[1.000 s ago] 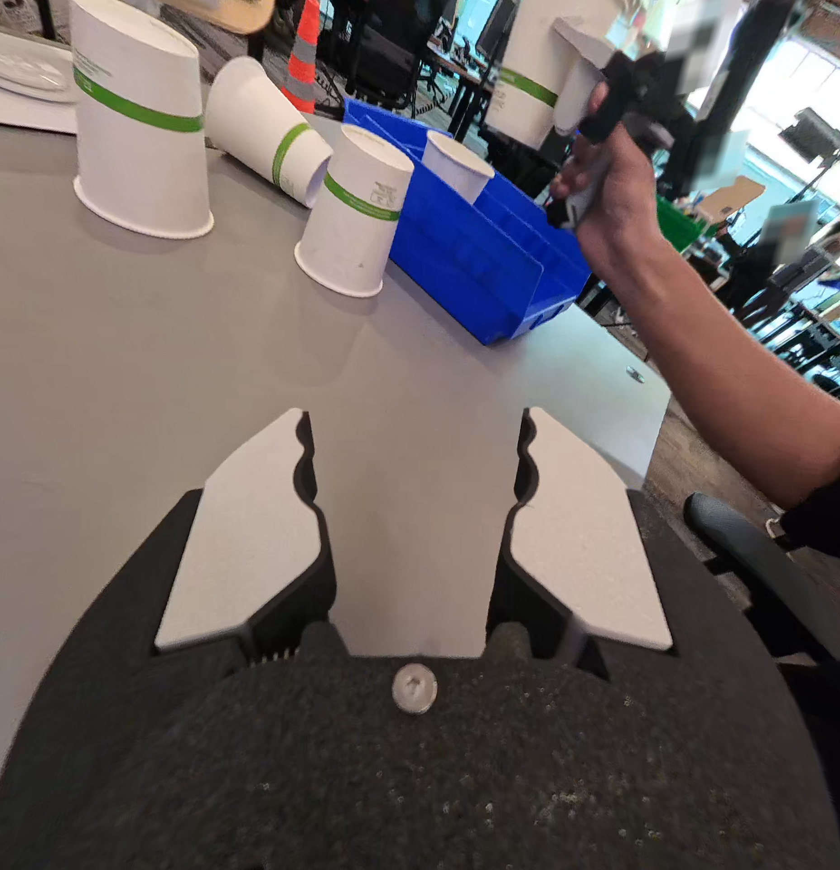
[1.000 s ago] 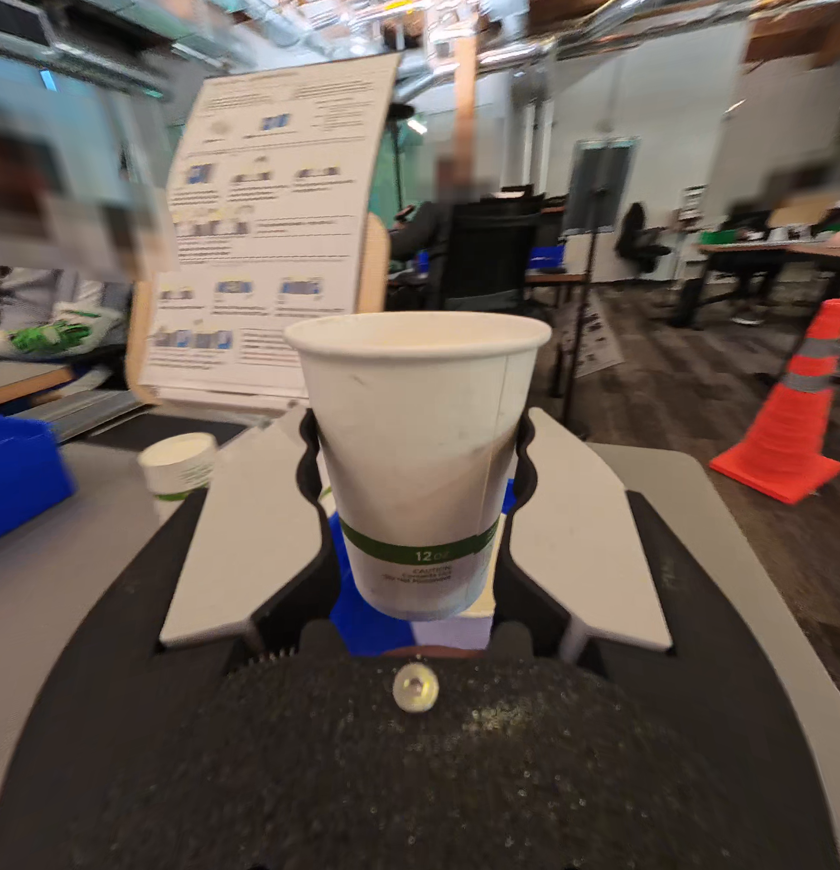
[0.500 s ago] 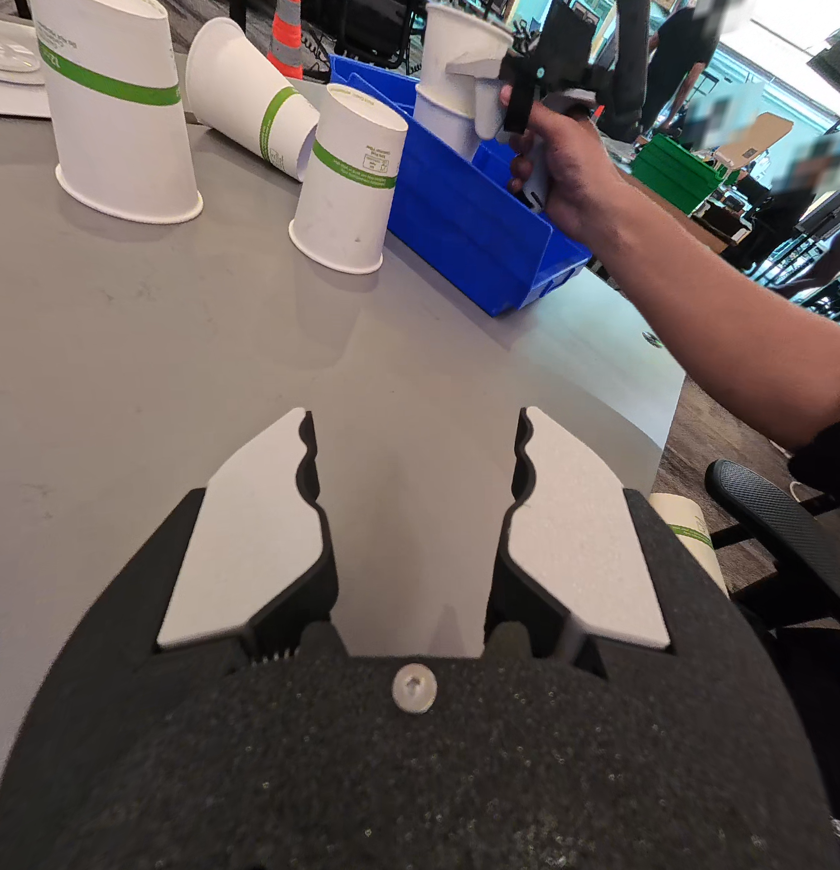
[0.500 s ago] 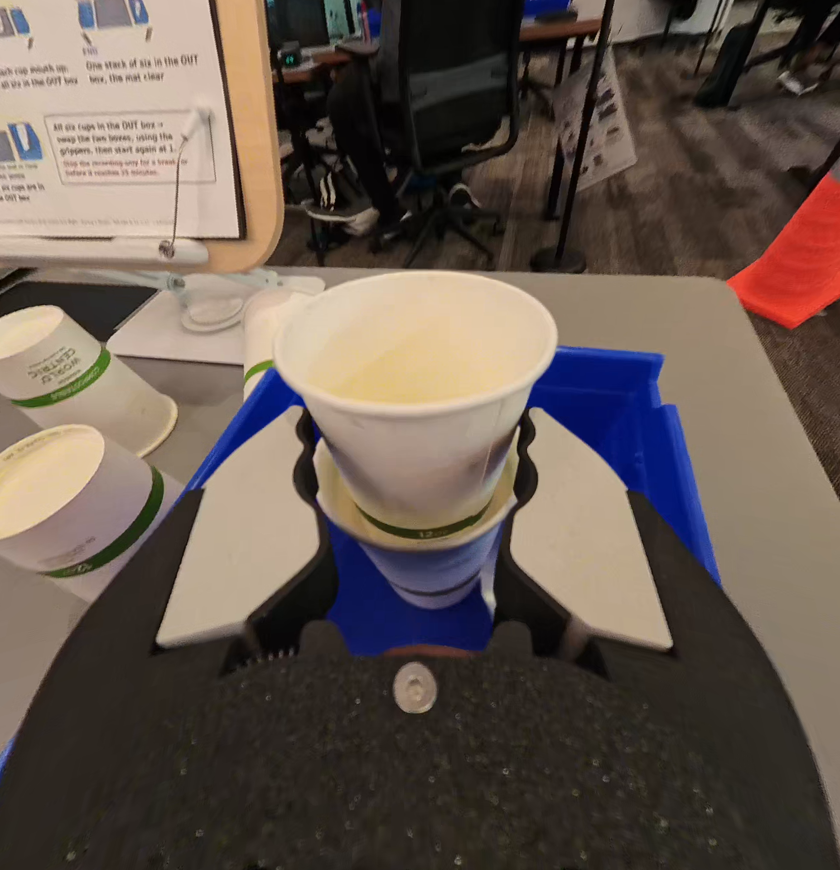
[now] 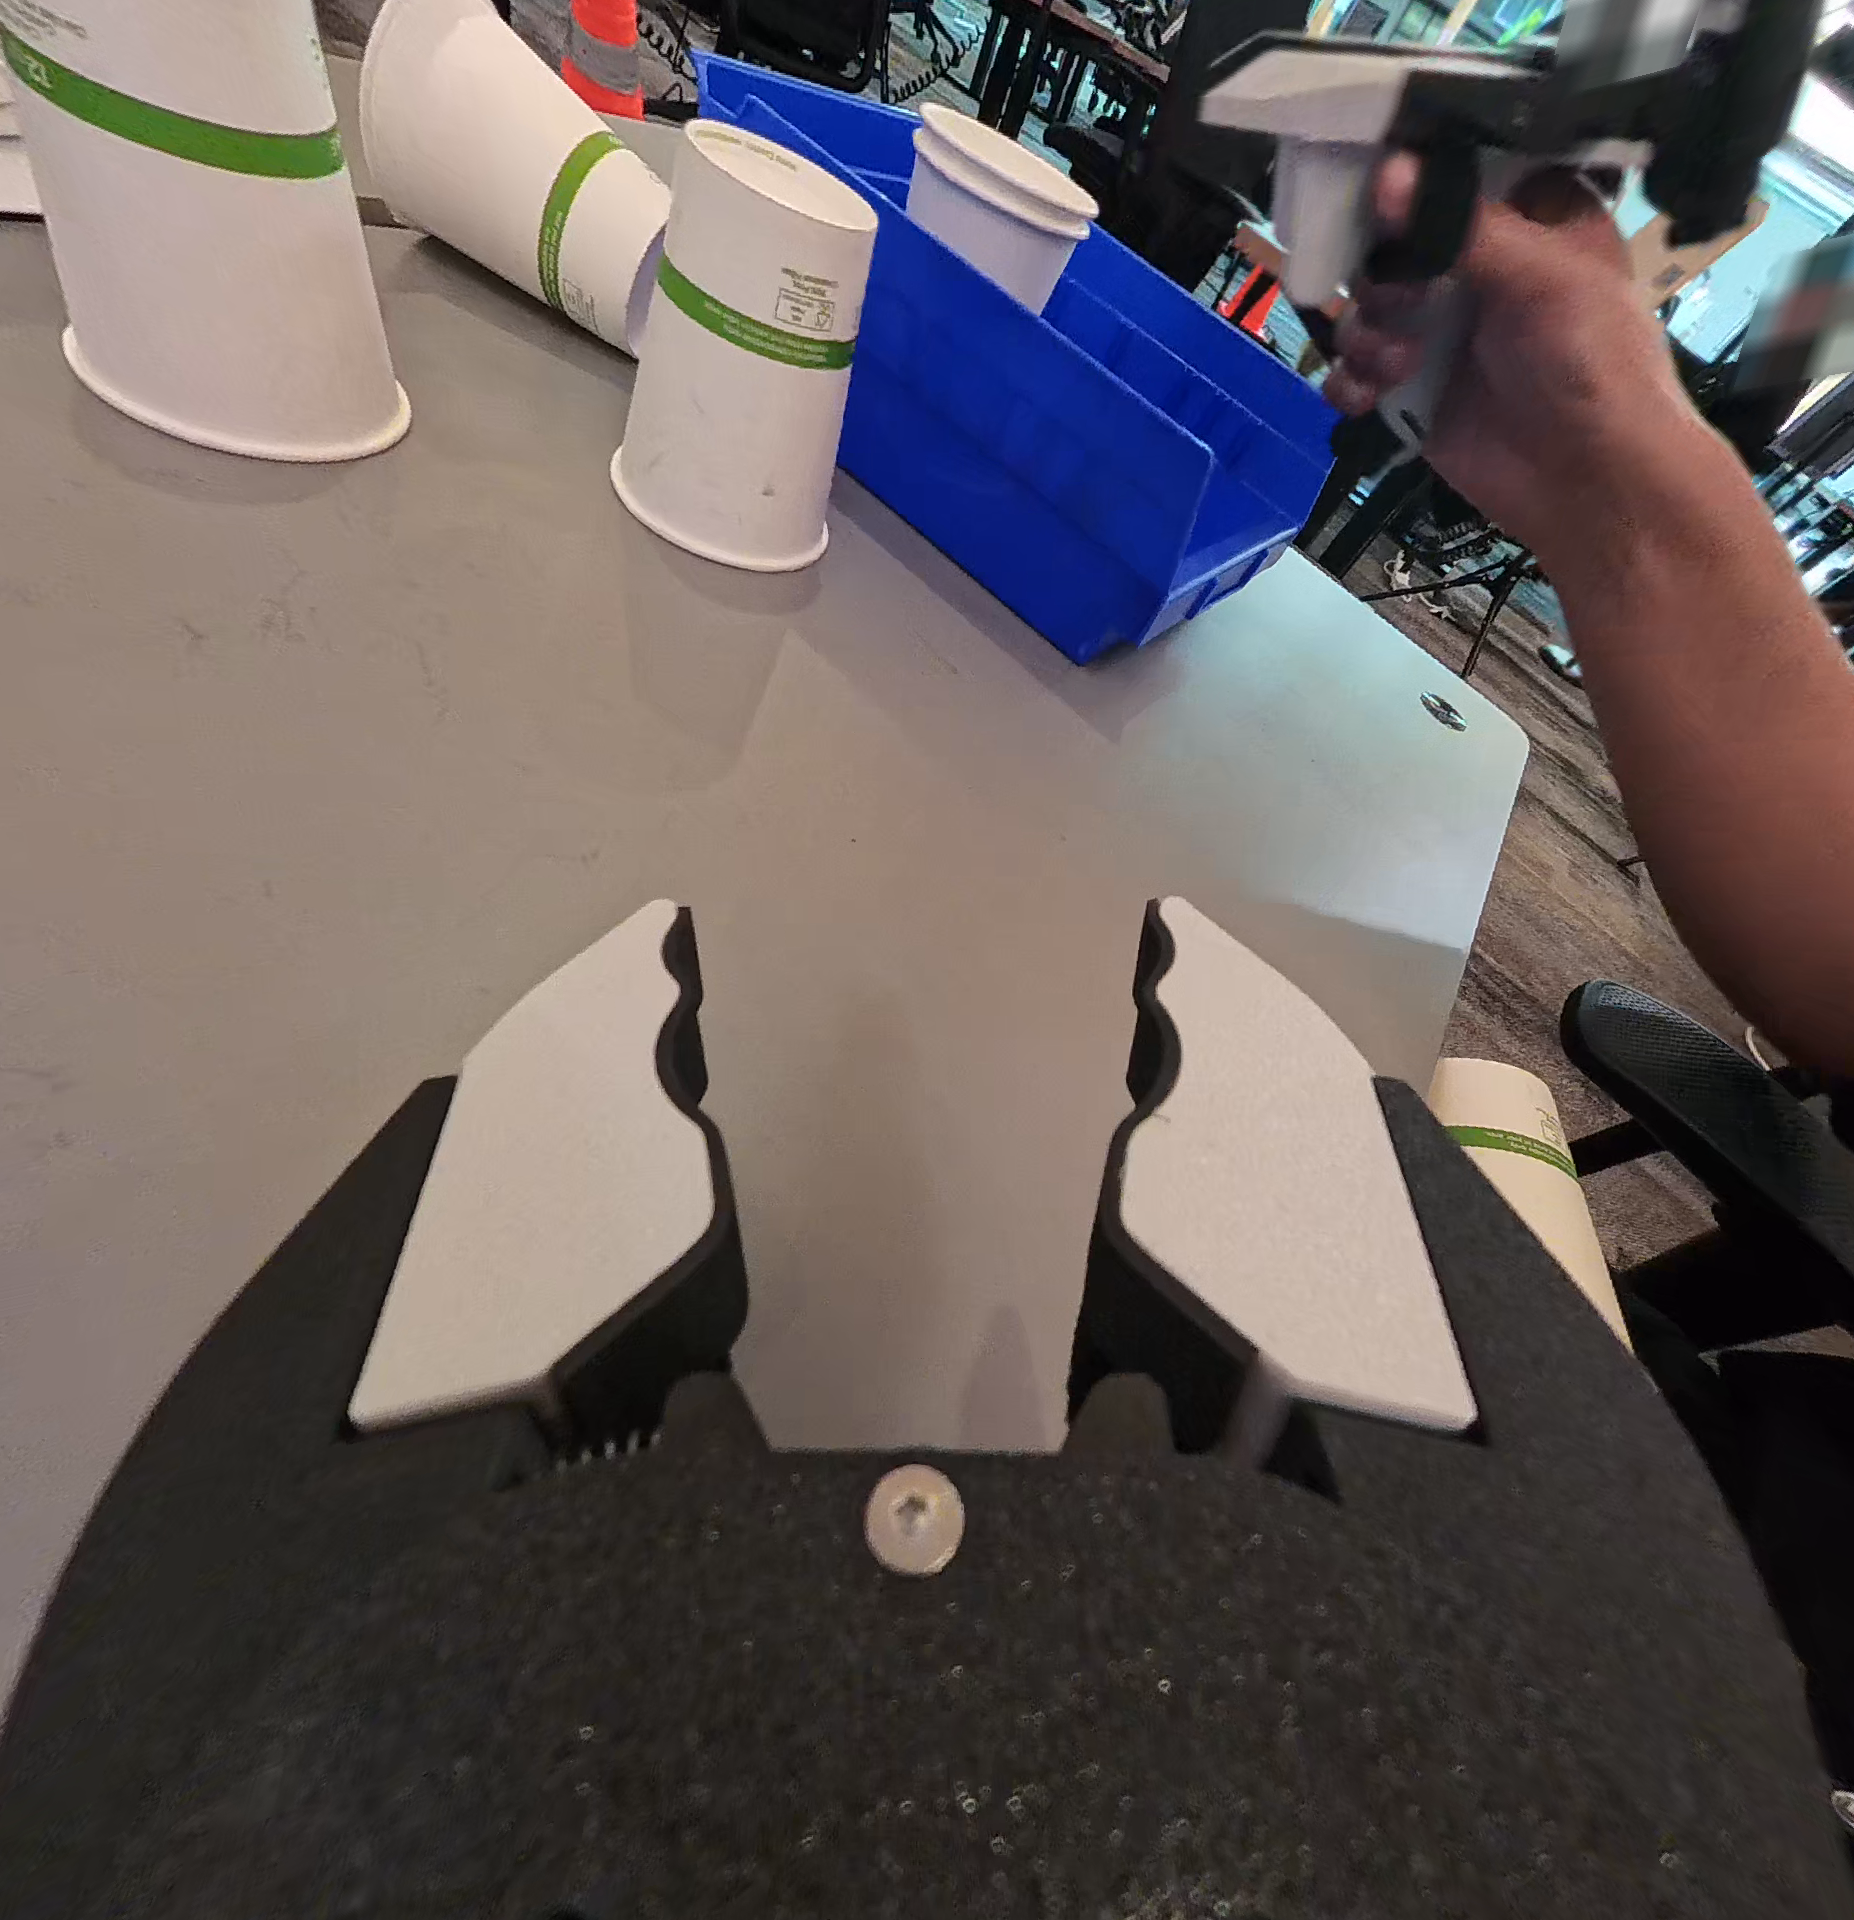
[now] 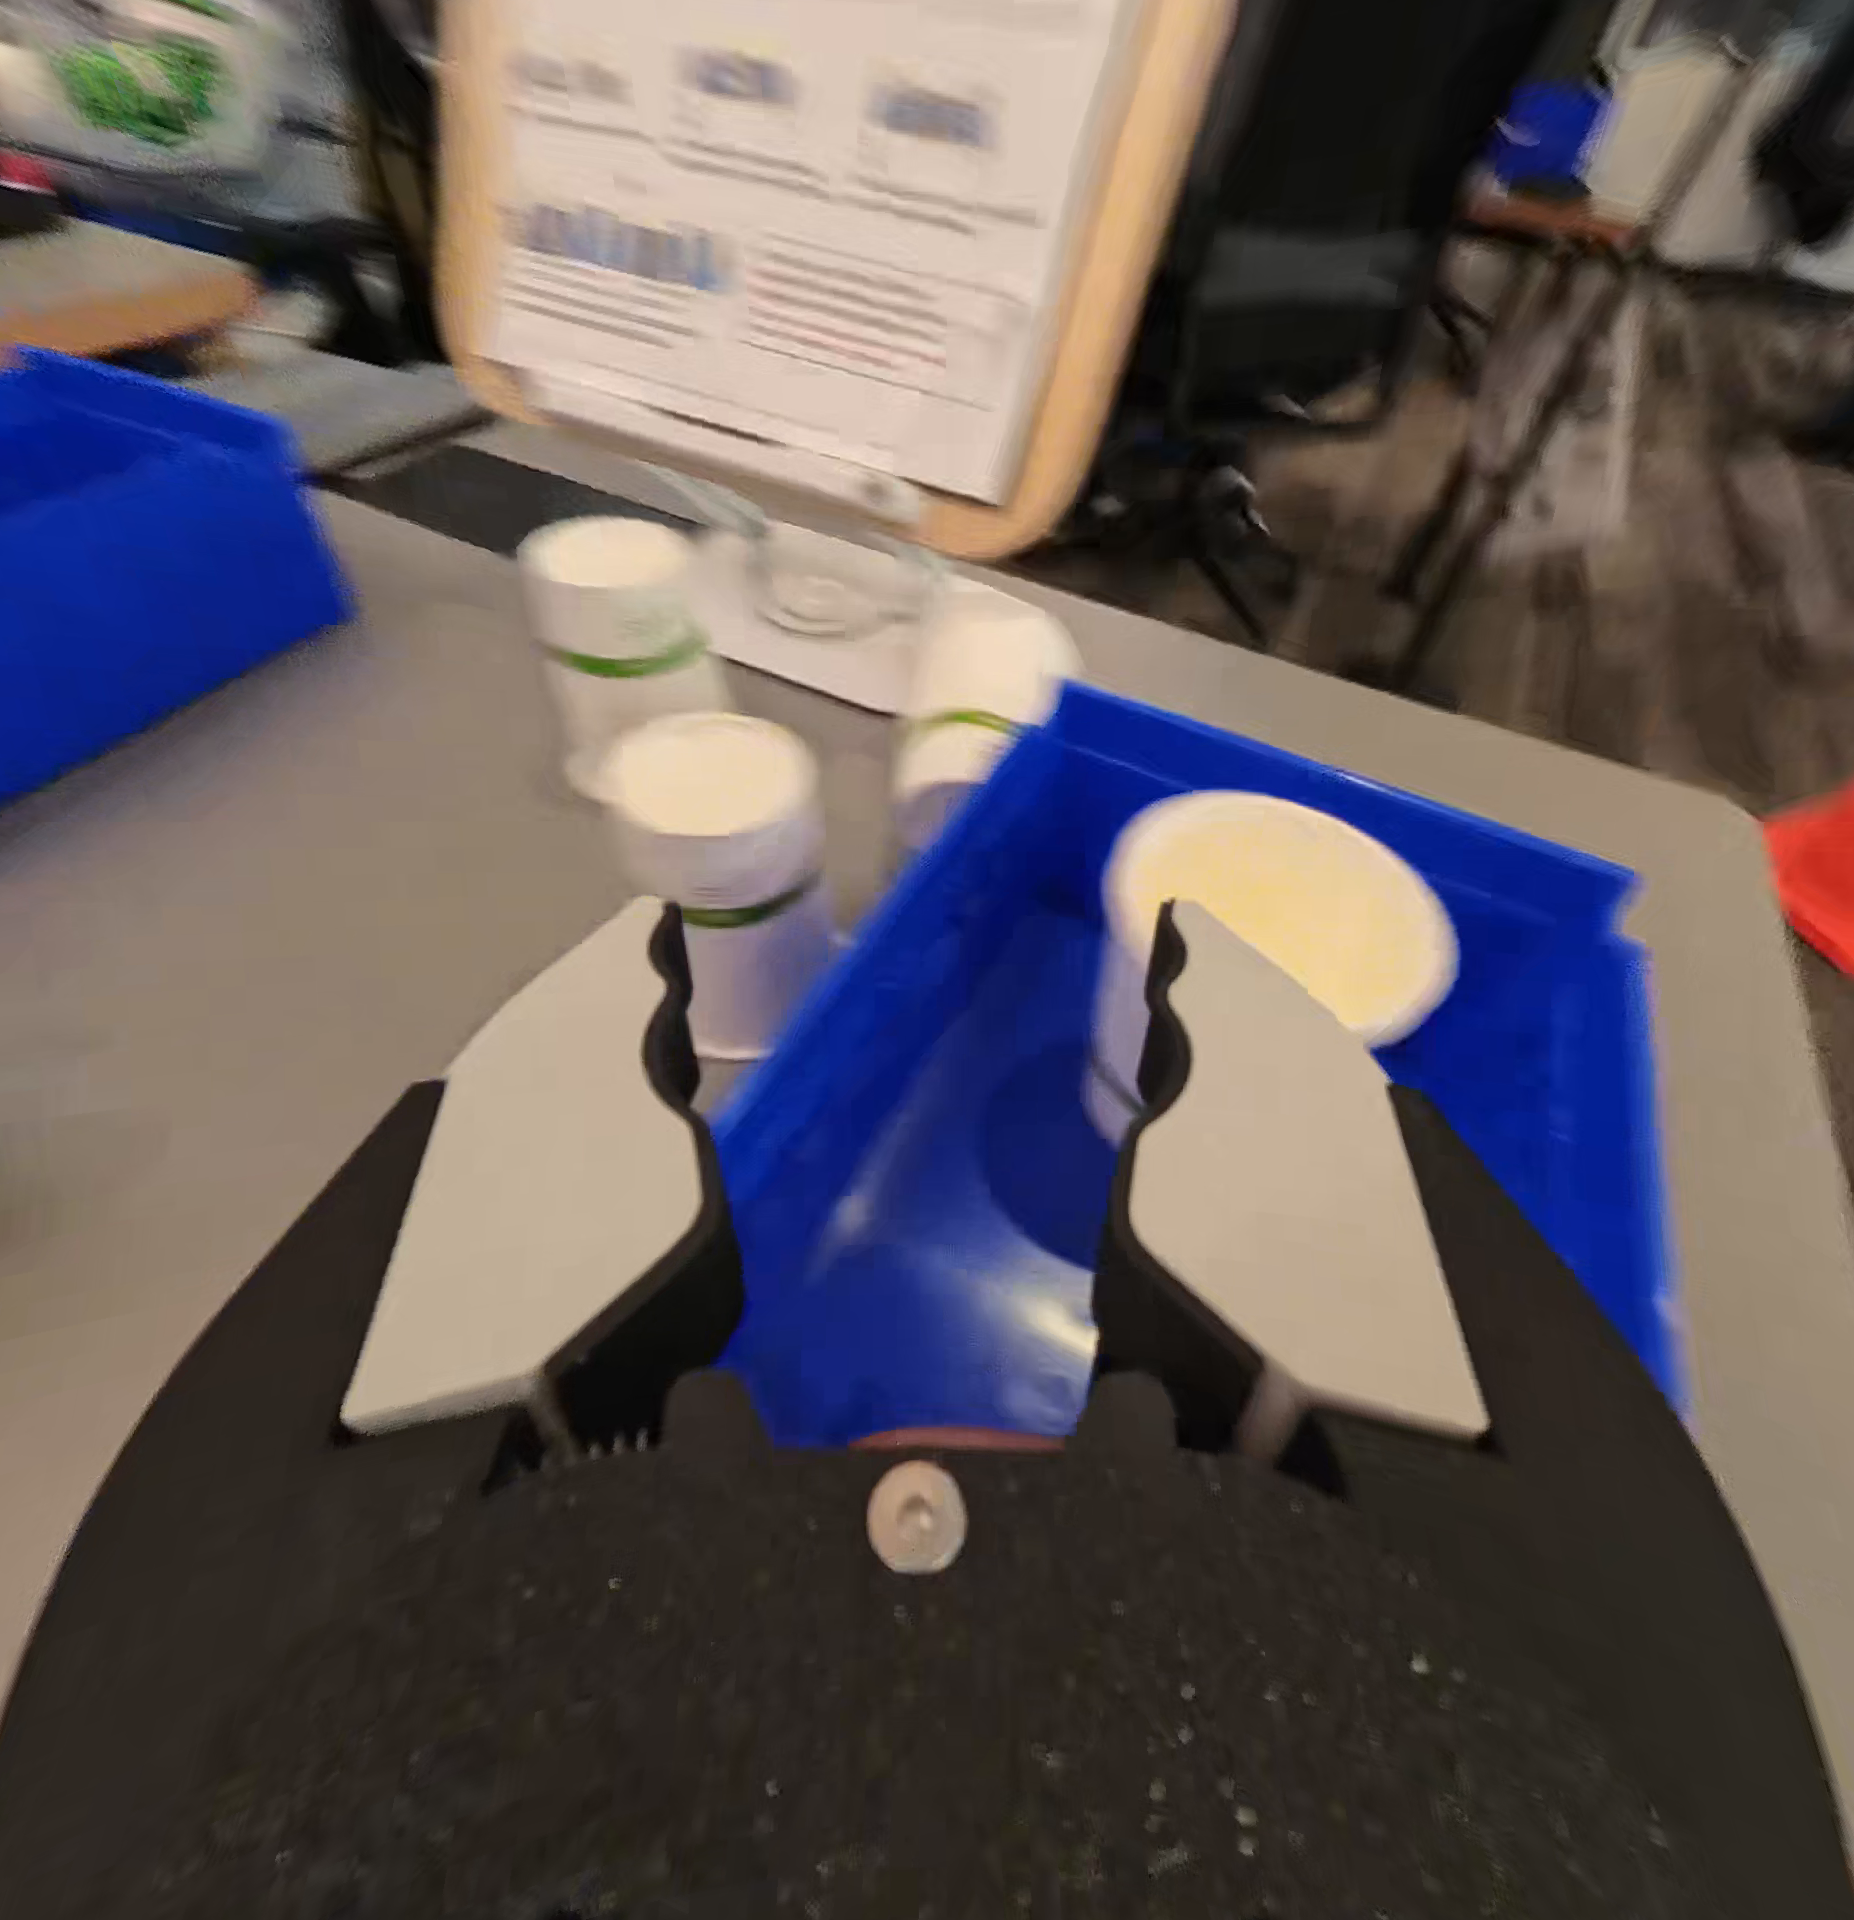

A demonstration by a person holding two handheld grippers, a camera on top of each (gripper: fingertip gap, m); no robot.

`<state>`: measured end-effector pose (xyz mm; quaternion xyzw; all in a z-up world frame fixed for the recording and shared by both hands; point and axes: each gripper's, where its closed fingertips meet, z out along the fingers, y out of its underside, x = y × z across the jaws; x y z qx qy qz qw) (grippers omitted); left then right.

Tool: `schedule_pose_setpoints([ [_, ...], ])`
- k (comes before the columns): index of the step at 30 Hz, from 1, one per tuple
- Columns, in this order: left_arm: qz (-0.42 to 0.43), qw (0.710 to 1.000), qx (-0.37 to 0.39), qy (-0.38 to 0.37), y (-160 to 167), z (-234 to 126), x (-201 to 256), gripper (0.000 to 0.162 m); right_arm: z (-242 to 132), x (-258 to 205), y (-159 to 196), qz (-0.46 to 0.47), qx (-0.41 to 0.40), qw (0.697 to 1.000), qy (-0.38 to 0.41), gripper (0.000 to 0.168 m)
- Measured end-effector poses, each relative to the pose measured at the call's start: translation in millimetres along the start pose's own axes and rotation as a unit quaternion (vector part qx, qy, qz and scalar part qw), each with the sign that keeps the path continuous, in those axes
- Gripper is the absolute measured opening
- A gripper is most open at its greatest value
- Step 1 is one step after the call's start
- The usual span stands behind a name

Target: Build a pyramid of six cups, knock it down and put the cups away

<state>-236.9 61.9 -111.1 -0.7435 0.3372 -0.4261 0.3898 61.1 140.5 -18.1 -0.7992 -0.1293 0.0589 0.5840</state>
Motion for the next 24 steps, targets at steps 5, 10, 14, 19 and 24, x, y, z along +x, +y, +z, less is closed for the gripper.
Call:
schedule_pose_setpoints([
  [5, -0.005, 1.0, 0.007, -0.013, -2, -2, -7, 0.079, -20, -149, 20, -0.008, 0.025, 0.987, -0.161, 0.087],
  [10, -0.012, 0.999, 0.01, -0.028, -1, -2, -15, 0.08, -7, -210, 69, -0.055, -0.004, 0.985, -0.164, 0.085],
  [14, -0.028, 0.999, 0.003, -0.031, 5, 2, -18, 0.08, 0, -215, 84, -0.041, -0.025, 0.983, -0.175, 0.084],
  [19, -0.025, 0.999, -0.006, -0.031, 8, 6, -13, 0.08, 10, -205, 76, -0.074, -0.066, 0.976, -0.192, 0.088],
  [24, -0.012, 0.999, -0.018, -0.032, 12, 6, -10, 0.08, 55, -179, 7, -0.227, -0.144, 0.934, -0.235, 0.083],
])
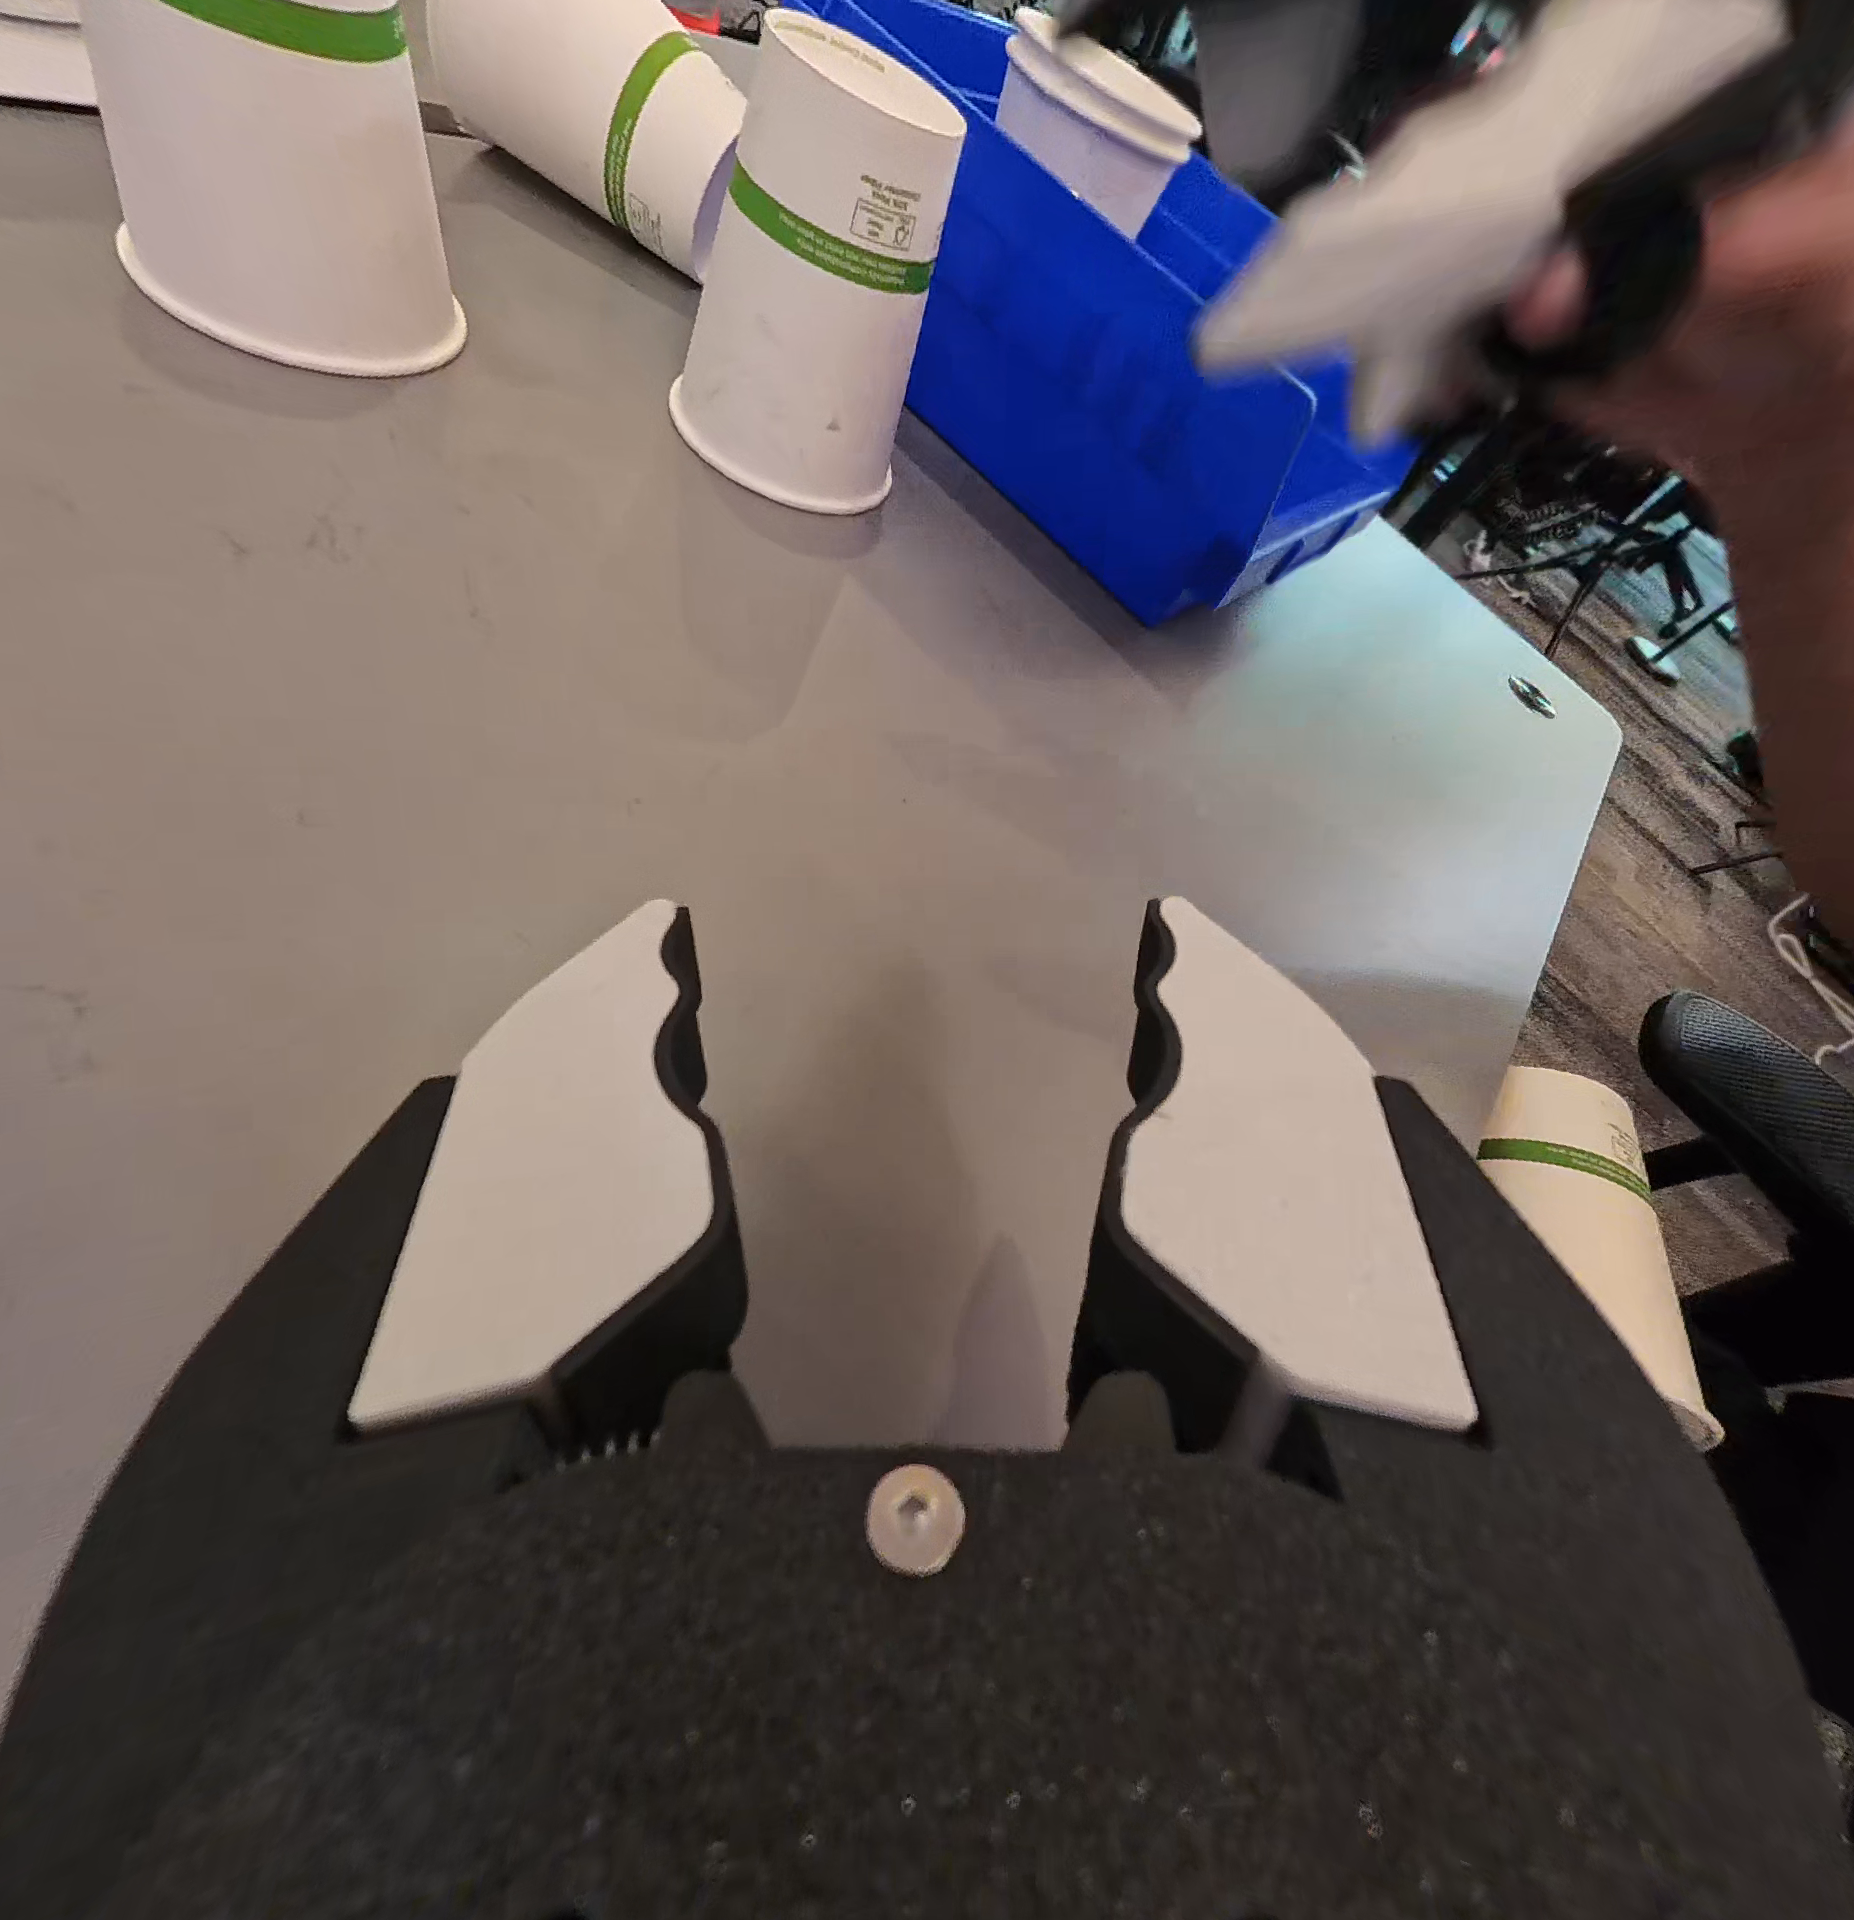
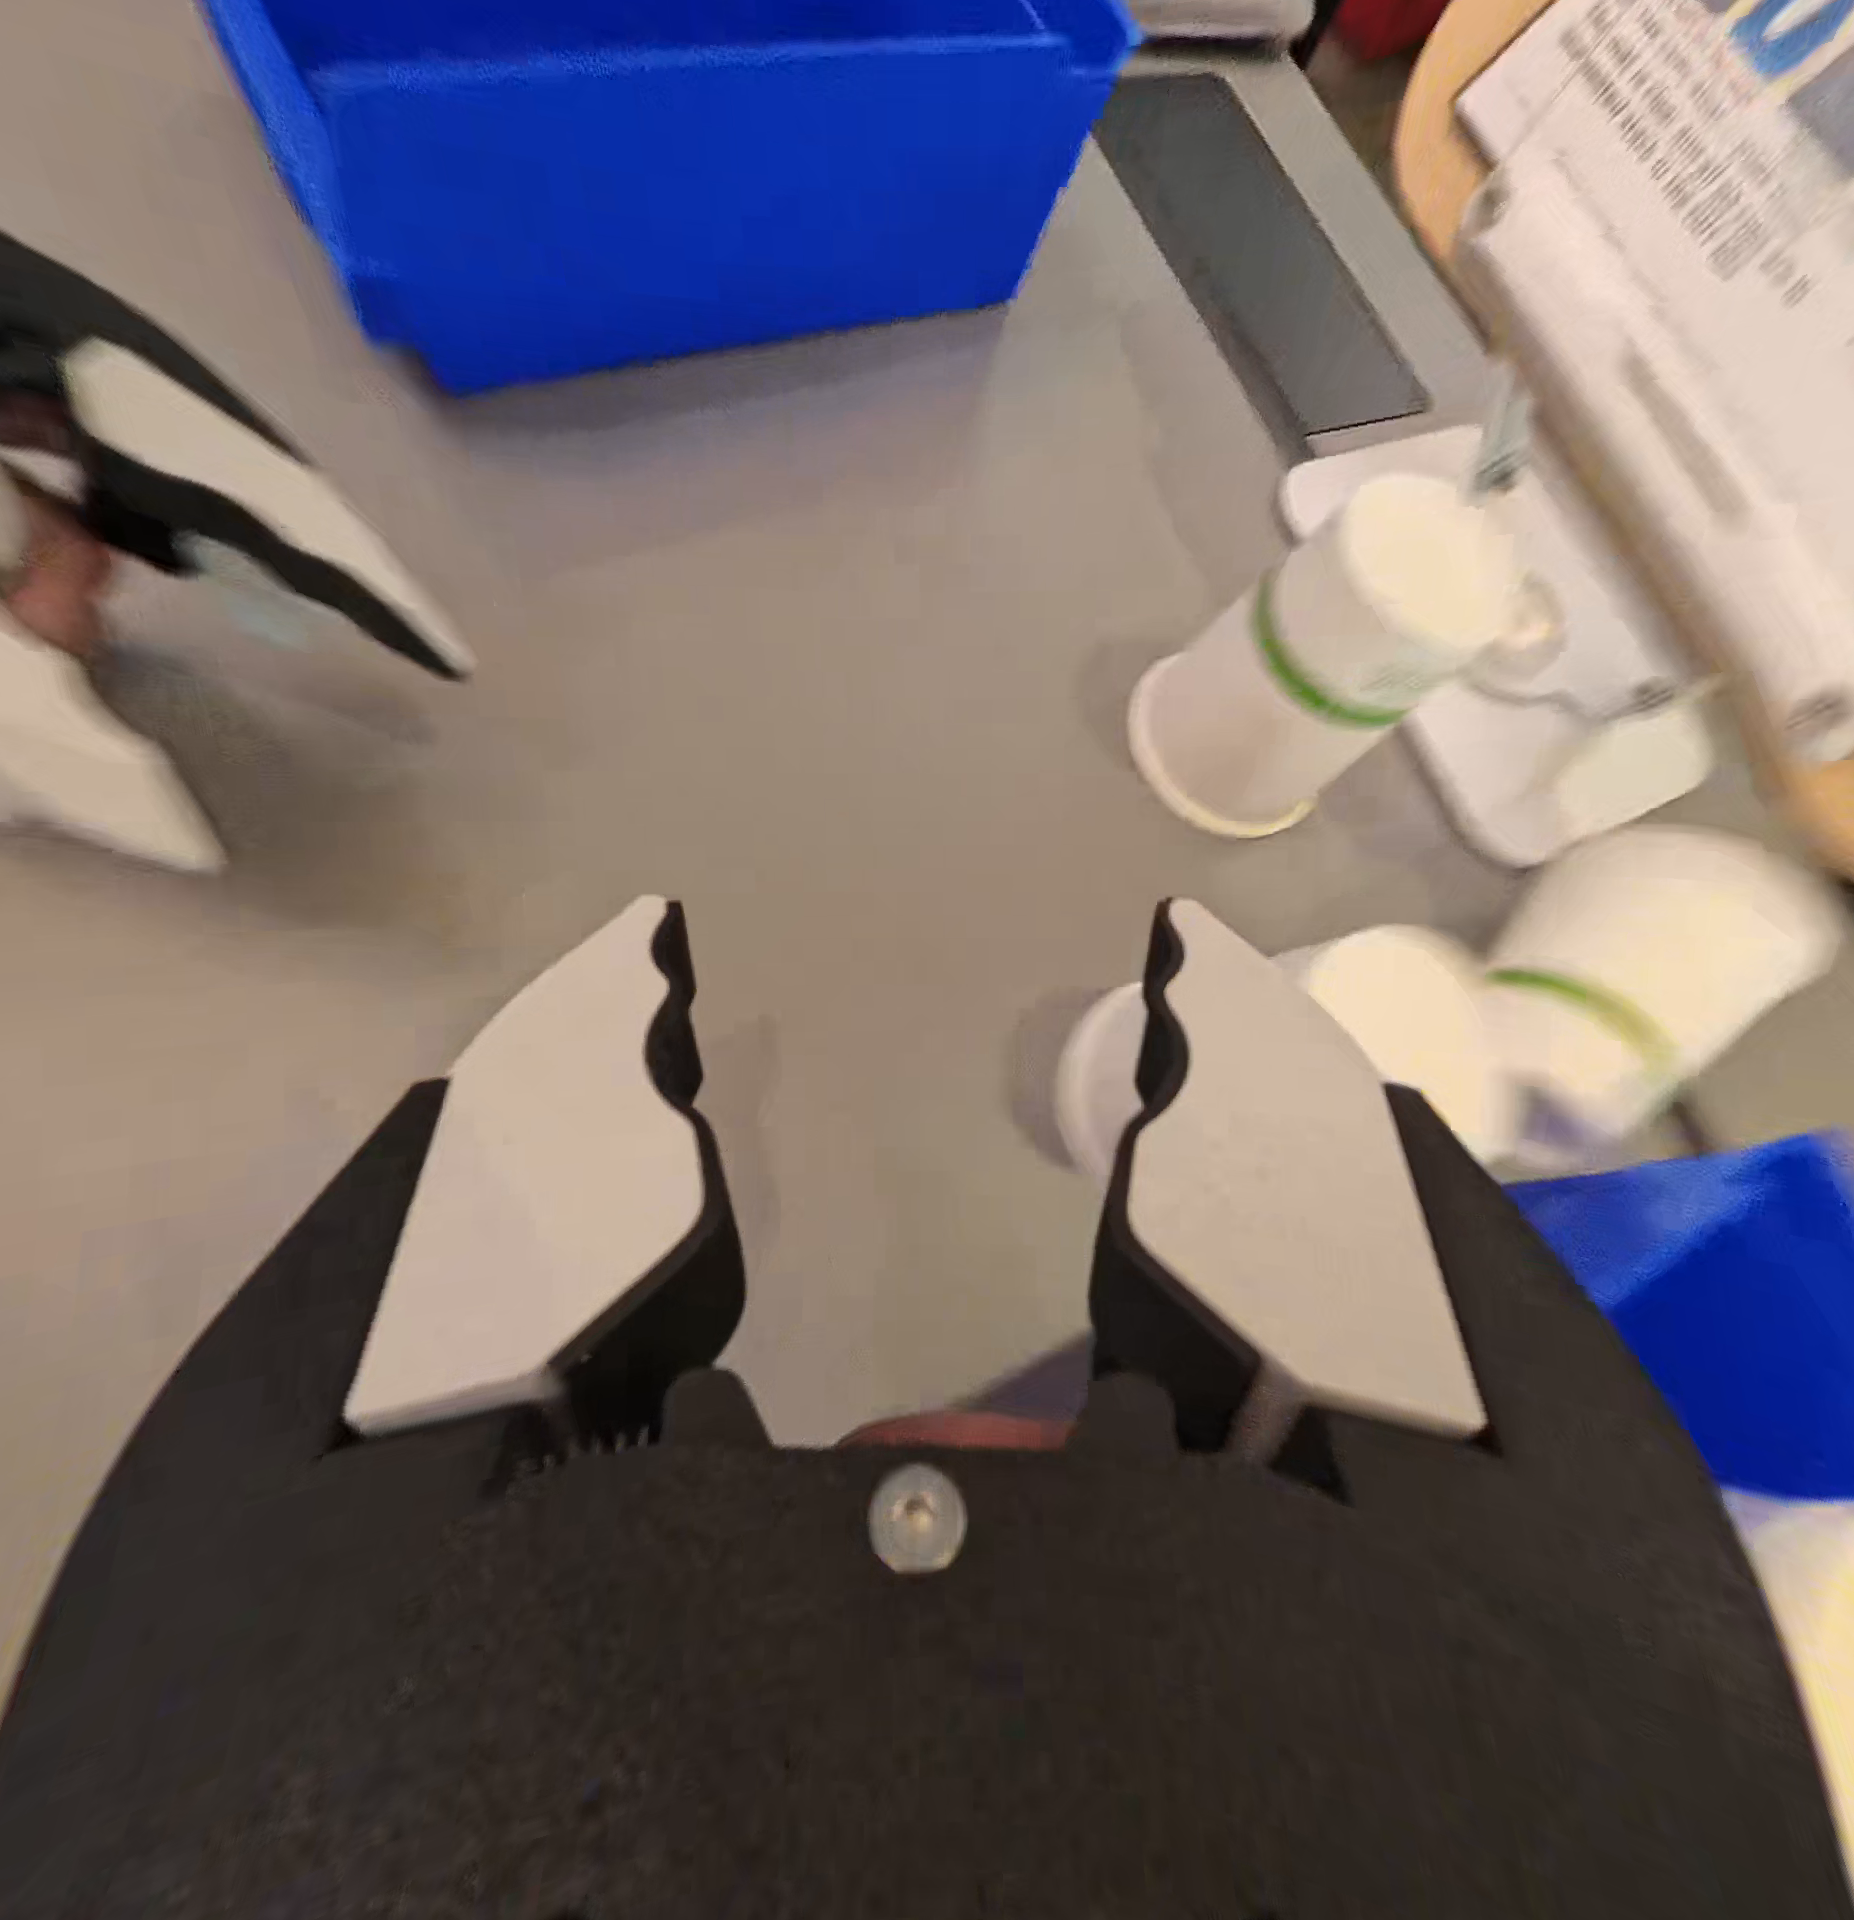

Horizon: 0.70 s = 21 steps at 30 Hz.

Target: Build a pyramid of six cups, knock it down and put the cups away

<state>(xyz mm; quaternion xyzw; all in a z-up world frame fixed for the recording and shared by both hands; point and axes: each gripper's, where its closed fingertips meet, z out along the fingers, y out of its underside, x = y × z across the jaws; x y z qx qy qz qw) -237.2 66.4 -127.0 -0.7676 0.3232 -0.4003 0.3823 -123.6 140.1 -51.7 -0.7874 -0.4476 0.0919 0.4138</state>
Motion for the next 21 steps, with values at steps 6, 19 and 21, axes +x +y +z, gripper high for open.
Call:
schedule_pose_setpoints([
  [6, 0.015, 1.0, -0.006, 0.002, 2, 1, 2, 0.078, 57, 106, -50, -0.15, -0.187, 0.97, -0.041, 0.087],
  [19, 0.05, 0.998, -0.025, 0.018, 8, 2, 11, 0.079, 170, 148, -9, -0.132, -0.334, 0.924, -0.133, 0.077],
  [21, 0.048, 0.998, -0.028, 0.024, 9, 4, 12, 0.079, 171, 150, -12, -0.136, -0.322, 0.929, -0.119, 0.077],
])
